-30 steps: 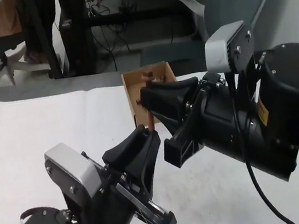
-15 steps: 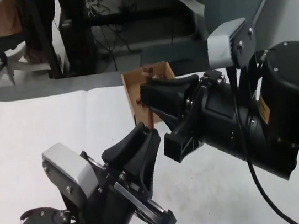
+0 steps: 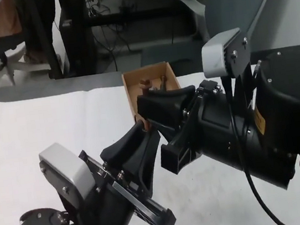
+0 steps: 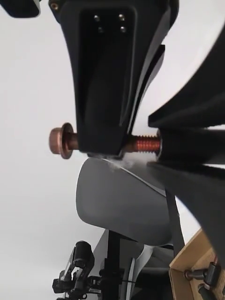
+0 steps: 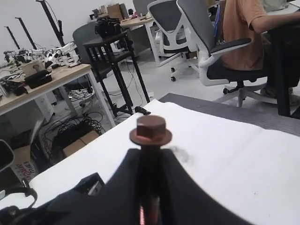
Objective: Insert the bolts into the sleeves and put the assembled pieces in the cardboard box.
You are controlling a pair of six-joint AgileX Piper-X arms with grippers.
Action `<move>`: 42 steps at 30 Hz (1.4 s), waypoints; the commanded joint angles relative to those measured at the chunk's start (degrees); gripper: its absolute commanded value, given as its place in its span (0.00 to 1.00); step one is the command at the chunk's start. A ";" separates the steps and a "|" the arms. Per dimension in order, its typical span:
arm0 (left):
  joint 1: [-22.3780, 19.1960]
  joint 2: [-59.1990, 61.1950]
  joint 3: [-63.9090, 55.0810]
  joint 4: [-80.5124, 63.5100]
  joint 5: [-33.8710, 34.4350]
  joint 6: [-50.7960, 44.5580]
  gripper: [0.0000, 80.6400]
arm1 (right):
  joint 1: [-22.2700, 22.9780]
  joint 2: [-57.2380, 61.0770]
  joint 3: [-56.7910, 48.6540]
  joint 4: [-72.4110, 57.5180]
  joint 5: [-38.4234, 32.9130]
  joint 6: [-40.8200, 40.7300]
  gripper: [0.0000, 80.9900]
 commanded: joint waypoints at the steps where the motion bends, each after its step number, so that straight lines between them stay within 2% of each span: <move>1: -0.09 -0.34 -0.47 -3.75 1.31 1.19 0.02 | 0.59 -0.14 -0.52 1.85 -1.39 0.47 0.01; 4: -0.09 -0.34 -1.51 -6.12 1.07 1.40 0.02 | 0.59 -0.14 -0.52 4.98 -5.51 1.64 0.01; 5: -0.09 -0.34 -2.05 -6.05 1.19 1.40 0.02 | 0.59 -0.14 -0.52 5.03 -7.74 2.87 0.05; 6: -0.09 -0.34 -2.53 -5.82 1.35 1.40 0.02 | 0.59 -0.14 -0.52 4.90 -9.05 4.60 0.14; 7: -0.09 -0.34 -2.99 -5.11 1.34 1.40 0.02 | 0.59 -0.14 -0.52 4.30 -9.64 6.03 0.28; 9: -0.09 -0.34 -3.63 -3.60 1.34 1.40 0.02 | 0.59 -0.14 -0.52 2.83 -9.79 8.66 0.71; 10: -0.09 -0.34 -3.71 -3.59 2.69 0.79 0.02 | 0.59 -0.37 -0.52 2.37 -8.29 9.48 0.86; 12: -0.09 -0.34 -3.73 -4.41 3.96 0.82 0.02 | 0.59 -1.38 -0.52 2.34 -5.41 10.49 0.86; 18: -0.09 -0.34 -3.73 -4.79 3.73 0.82 0.02 | -0.50 -8.91 -0.72 -0.19 -4.43 8.22 0.86; 23: 0.87 -0.34 -4.57 -0.43 -4.05 0.82 0.02 | -2.60 -20.88 -0.72 2.48 -2.13 9.89 0.86; 25: 2.99 -0.34 -7.18 7.02 -2.19 -0.60 0.02 | -2.75 -25.99 -0.72 5.81 0.16 9.88 0.86; 30: 11.16 3.48 -25.10 37.89 4.78 -1.30 0.02 | -2.75 -34.34 -0.72 23.25 1.77 13.21 0.86; 35: 16.96 13.04 -40.84 45.60 8.03 -0.49 0.02 | -2.75 -37.92 -0.72 39.99 1.77 16.06 0.86; 42: 21.94 29.25 -59.27 59.45 8.88 -0.10 0.02 | -2.75 -37.77 -0.72 49.43 -0.22 16.29 0.86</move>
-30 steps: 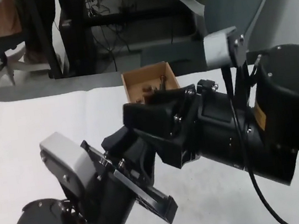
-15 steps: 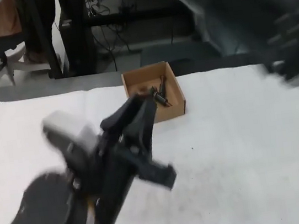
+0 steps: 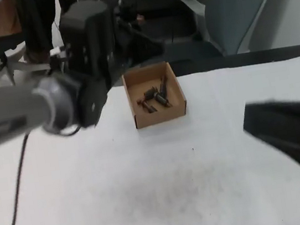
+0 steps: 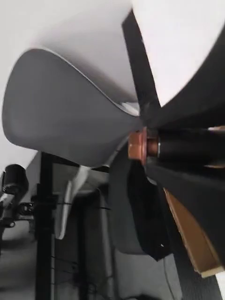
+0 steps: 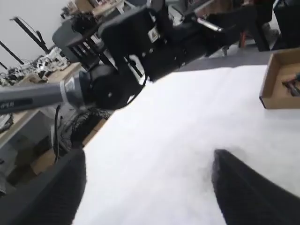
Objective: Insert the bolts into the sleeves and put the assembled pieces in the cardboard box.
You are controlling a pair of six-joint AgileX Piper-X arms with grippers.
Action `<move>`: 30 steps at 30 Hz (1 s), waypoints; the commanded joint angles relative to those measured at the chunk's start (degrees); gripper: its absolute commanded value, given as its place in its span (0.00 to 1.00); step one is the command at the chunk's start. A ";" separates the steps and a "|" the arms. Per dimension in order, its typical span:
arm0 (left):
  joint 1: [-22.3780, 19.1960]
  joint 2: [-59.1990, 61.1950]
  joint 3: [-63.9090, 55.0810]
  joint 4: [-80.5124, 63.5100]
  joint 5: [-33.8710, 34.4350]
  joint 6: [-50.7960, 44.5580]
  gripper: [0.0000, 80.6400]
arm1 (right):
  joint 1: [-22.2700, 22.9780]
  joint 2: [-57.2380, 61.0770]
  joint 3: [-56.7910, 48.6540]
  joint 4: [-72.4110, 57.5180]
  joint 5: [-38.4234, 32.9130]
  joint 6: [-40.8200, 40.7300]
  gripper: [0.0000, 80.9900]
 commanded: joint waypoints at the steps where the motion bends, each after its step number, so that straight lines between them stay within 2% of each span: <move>1: 1.67 7.02 -7.29 4.83 1.04 0.36 0.02 | -0.25 -0.30 -0.12 3.14 -0.83 0.38 0.86; 5: 2.82 16.34 -14.39 5.24 5.42 -1.16 0.01 | -0.25 -0.30 -0.12 7.45 -1.02 0.38 0.86; 6: 3.04 18.11 -15.54 5.24 7.16 -1.41 0.06 | -0.25 -0.30 -0.12 8.49 -1.02 0.38 0.86; 8: 3.14 20.39 -16.94 5.24 10.18 -1.57 0.21 | -0.25 -0.30 -0.12 9.79 -1.02 0.38 0.86; 11: 3.14 22.01 -17.57 5.24 10.39 -1.77 0.62 | -0.25 -0.30 -0.12 10.03 -1.02 0.38 0.86; 12: 3.14 22.50 -17.76 4.99 9.44 -1.77 0.80 | -0.25 -0.30 -0.12 10.03 -1.02 0.38 0.86; 13: 3.14 22.88 -17.92 4.33 8.08 -1.64 0.87 | -0.25 -0.30 -0.12 10.03 -1.02 0.38 0.86; 17: 3.34 23.17 -18.10 1.21 3.79 -1.31 0.87 | -0.25 -0.30 -0.12 10.03 -1.02 0.38 0.86; 20: 3.30 21.38 -18.31 2.10 9.81 -2.51 0.87 | -0.25 -0.30 -0.12 10.04 -1.02 0.38 0.86; 22: 3.30 18.19 -18.31 6.49 17.21 -8.04 0.87 | -0.25 0.26 -0.12 11.57 -0.69 0.38 0.86; 23: 3.30 16.22 -18.31 9.76 20.74 -10.59 0.78 | -0.25 0.58 -0.12 12.87 -0.52 0.19 0.86; 24: 3.14 14.04 -18.15 12.88 23.31 -11.34 0.58 | -0.25 0.80 -0.12 14.02 -0.53 -0.17 0.83; 25: 3.15 12.15 -17.84 14.76 26.01 -10.64 0.40 | -0.25 0.80 -0.12 14.56 -0.41 -0.53 0.77; 26: 3.01 9.62 -17.00 15.86 28.11 -8.74 0.18 | -0.25 0.78 -0.12 14.78 0.08 -1.40 0.68; 27: 2.86 6.80 -15.67 15.84 29.42 -6.66 0.03 | -0.09 0.61 -0.12 14.30 1.25 -2.57 0.56; 29: 2.85 0.44 -12.36 15.13 30.12 -3.89 0.01 | 0.26 -0.47 -0.12 12.47 3.52 -5.23 0.29; 30: 2.88 -2.97 -10.54 14.99 30.11 -2.96 0.02 | 0.54 -1.21 -0.12 10.79 4.73 -6.64 0.12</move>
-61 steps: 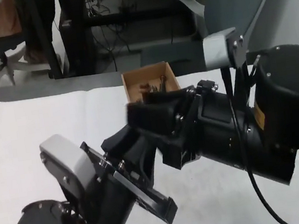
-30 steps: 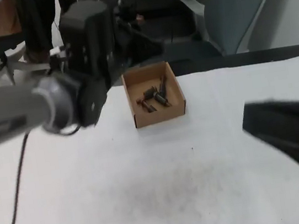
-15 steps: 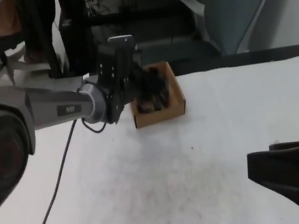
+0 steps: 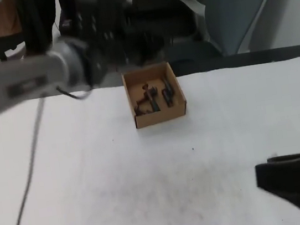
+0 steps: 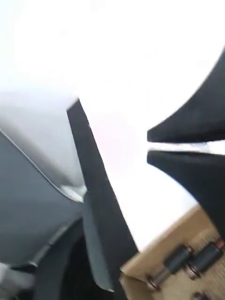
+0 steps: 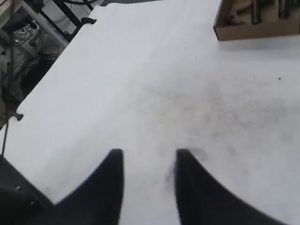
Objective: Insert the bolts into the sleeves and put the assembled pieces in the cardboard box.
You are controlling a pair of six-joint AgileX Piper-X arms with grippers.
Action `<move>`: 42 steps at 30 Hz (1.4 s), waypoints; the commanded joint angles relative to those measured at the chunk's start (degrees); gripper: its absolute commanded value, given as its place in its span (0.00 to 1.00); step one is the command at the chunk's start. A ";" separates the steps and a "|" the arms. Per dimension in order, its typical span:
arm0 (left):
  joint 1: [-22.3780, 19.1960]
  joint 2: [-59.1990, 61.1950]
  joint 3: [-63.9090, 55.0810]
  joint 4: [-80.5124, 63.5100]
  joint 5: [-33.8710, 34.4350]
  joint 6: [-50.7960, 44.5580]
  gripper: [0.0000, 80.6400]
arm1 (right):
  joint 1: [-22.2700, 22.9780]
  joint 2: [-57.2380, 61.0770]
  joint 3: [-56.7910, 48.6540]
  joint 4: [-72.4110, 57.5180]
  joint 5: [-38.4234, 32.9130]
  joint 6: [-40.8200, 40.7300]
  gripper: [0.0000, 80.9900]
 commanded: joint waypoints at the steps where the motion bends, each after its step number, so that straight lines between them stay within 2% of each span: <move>1: 0.46 -9.99 4.08 -0.30 1.98 3.58 0.02 | 0.65 -2.31 -0.12 -4.69 3.77 -4.29 0.00; 5: 3.33 -23.24 12.47 -0.30 -2.75 6.28 0.02 | 1.54 -4.78 -0.12 -9.08 5.48 -5.55 0.01; 7: 5.06 -30.66 17.69 -0.25 -5.67 7.38 0.02 | 2.27 -5.80 -0.39 -9.35 8.07 -8.64 0.01; 11: 10.24 -46.58 28.68 -0.27 -9.82 7.99 0.02 | 4.34 -6.76 -1.24 -9.07 18.61 -14.67 0.01; 16: 19.15 -67.91 41.11 3.98 -16.15 8.81 0.02 | 7.61 -6.75 -4.92 -5.37 32.23 -22.12 0.01; 21: 28.55 -81.12 50.28 9.50 -17.35 12.48 0.02 | 11.32 -7.13 -12.43 8.42 49.53 -26.27 0.01; 23: 31.15 -83.45 53.34 9.97 -16.95 12.47 0.02 | 12.41 -7.44 -14.53 16.65 54.32 -25.89 0.01; 25: 32.97 -84.39 55.69 9.95 -15.68 12.47 0.02 | 13.00 -8.62 -16.66 22.96 58.76 -20.53 0.01; 28: 33.48 -84.24 57.55 9.51 -15.03 8.58 0.02 | 13.08 -12.11 -19.16 32.31 63.20 -11.83 0.01; 30: 33.27 -84.25 58.15 8.38 -13.34 7.98 0.02 | 13.08 -15.35 -20.38 36.32 64.46 -9.68 0.01; 33: 32.79 -84.25 58.16 6.58 -12.76 7.95 0.02 | 11.34 -18.97 -21.02 37.14 64.43 -8.77 0.01; 36: 31.53 -84.25 58.16 3.99 -12.76 7.95 0.02 | 6.95 -20.10 -20.91 37.62 66.06 -11.82 0.01; 38: 30.59 -84.25 58.16 2.93 -12.76 7.95 0.02 | 2.68 -20.11 -20.90 38.36 66.98 -14.82 0.01; 42: 29.09 -84.13 58.16 2.51 -12.76 8.40 0.02 | -7.16 -20.11 -20.82 43.29 66.65 -13.88 0.01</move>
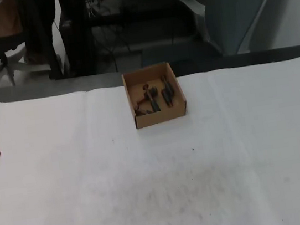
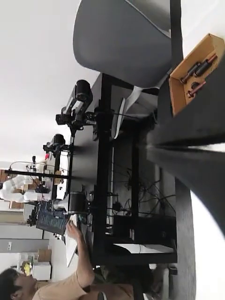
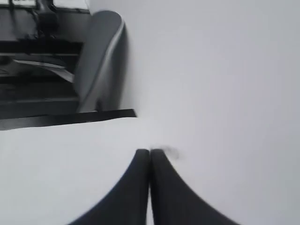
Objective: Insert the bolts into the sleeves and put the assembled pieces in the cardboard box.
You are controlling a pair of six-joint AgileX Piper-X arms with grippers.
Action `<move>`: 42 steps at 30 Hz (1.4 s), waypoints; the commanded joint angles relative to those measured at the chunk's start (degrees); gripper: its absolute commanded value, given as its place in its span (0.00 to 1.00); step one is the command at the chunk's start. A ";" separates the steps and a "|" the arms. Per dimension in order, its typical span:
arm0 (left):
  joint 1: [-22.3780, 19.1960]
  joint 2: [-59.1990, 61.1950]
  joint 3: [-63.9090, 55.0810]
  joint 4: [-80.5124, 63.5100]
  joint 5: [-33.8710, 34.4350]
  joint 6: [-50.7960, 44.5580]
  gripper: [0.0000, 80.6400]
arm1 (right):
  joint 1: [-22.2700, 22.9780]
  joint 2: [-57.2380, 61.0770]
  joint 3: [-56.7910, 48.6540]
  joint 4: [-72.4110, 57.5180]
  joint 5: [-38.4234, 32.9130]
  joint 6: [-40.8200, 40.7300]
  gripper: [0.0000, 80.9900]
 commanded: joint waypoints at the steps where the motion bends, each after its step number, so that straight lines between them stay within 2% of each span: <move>1: -0.89 -0.27 -0.08 -0.92 0.02 0.17 0.02 | -7.12 -0.11 -0.26 3.89 -0.31 0.81 0.01; 4: -1.16 -0.27 -0.08 -0.92 0.02 0.17 0.02 | -15.62 -0.99 -0.32 5.87 -2.66 1.03 0.01; 7: -1.16 -0.27 -0.08 -0.92 0.02 0.17 0.02 | -23.71 -3.56 -0.47 5.27 -11.37 -0.37 0.01; 9: -1.14 -0.27 -0.08 -0.92 1.45 0.17 0.02 | -26.93 -6.56 0.45 1.26 -19.60 -3.49 0.01; 11: -1.14 0.28 -0.08 -0.92 2.95 0.17 0.02 | -28.79 -9.65 2.75 -6.59 -29.99 -11.87 0.01; 12: -1.14 0.81 -0.08 -0.92 3.54 0.17 0.02 | -29.62 -9.65 4.95 -10.89 -38.53 -16.56 0.01; 13: -1.14 1.46 -0.08 -0.92 3.71 0.41 0.02 | -30.15 -9.65 6.69 -13.79 -43.88 -19.76 0.01; 20: -1.14 6.20 -0.08 -1.09 9.49 0.39 0.02 | -30.29 -8.58 23.21 -29.98 -62.53 -20.93 0.01; 24: -1.02 6.31 -0.08 -1.09 8.96 2.64 0.02 | -30.29 -8.48 33.51 -43.42 -61.50 -18.35 0.01; 26: -1.02 6.31 -0.08 -0.83 8.96 2.90 0.02 | -30.29 -8.35 37.57 -47.64 -63.22 -18.12 0.01; 30: -1.02 6.31 0.18 3.27 8.96 4.38 0.02 | -30.29 -8.23 45.36 -48.18 -68.78 -18.55 0.01; 35: -1.02 4.70 4.70 3.58 8.80 4.05 0.02 | -30.29 -8.23 50.94 -50.69 -66.24 -18.55 0.01; 42: -1.02 0.39 13.40 0.81 8.10 -0.54 0.02 | -30.29 -8.18 51.90 -50.30 -64.85 -18.38 0.01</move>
